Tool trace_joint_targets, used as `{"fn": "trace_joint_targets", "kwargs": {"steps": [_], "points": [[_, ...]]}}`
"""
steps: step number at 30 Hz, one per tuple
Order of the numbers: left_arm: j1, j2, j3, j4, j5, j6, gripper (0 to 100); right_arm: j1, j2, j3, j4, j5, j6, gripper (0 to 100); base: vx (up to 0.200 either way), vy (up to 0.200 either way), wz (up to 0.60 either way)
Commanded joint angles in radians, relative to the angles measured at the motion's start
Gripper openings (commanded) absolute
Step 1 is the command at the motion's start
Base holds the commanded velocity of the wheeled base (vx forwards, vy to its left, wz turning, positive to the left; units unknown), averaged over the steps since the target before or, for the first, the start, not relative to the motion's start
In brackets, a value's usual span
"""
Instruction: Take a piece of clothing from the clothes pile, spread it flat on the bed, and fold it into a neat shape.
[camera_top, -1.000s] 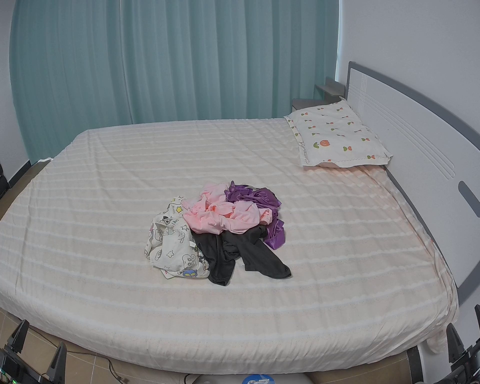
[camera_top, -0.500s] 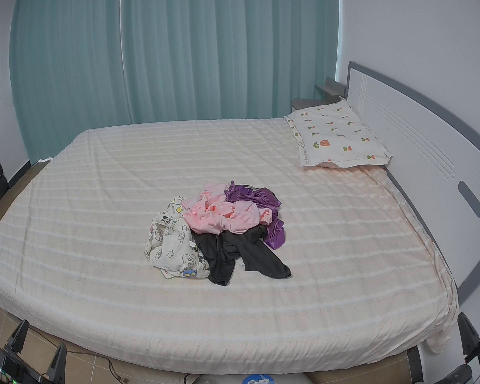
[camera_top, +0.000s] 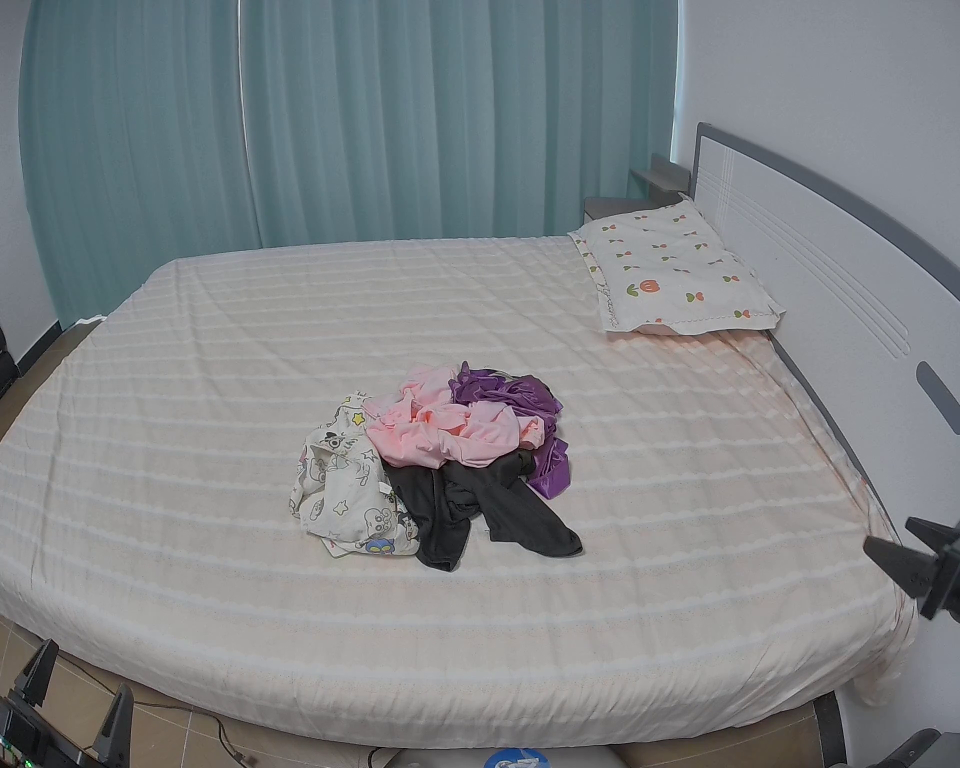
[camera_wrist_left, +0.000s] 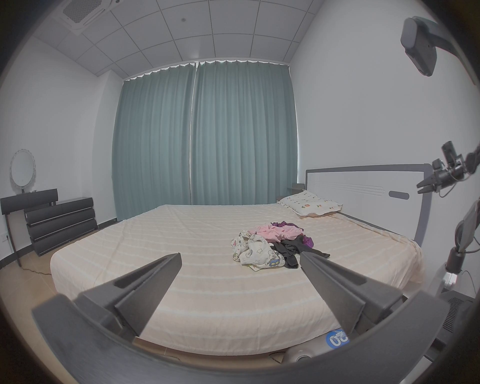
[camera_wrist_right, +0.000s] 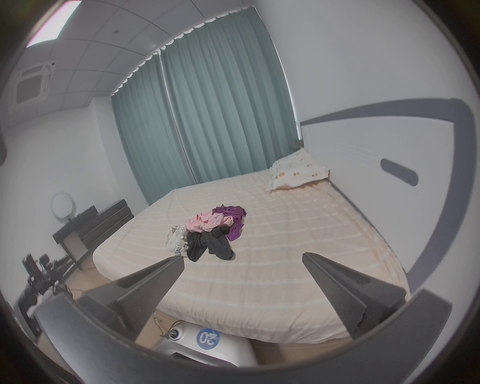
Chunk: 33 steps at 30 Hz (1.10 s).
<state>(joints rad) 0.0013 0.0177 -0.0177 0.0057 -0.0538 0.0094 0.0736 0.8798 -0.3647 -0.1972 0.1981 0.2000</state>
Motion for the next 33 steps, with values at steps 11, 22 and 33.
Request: {"fn": "trace_joint_targets", "kwargs": {"steps": [11,22,33], "points": [[0.000,-0.016,0.015,0.000,0.000,0.000,100,0.362,1.179,-0.473,-0.403,-0.252,0.473,100,0.000,0.000,0.00],[0.000,-0.016,0.015,0.000,0.000,0.000,100,0.379,1.409,-0.640,-0.424,-0.284,0.504,100,0.000,0.000,0.00],[0.000,-0.016,0.015,0.000,0.000,0.000,100,0.431,1.559,-0.816,-0.413,-0.322,0.503,100,0.000,0.000,0.00]]}}
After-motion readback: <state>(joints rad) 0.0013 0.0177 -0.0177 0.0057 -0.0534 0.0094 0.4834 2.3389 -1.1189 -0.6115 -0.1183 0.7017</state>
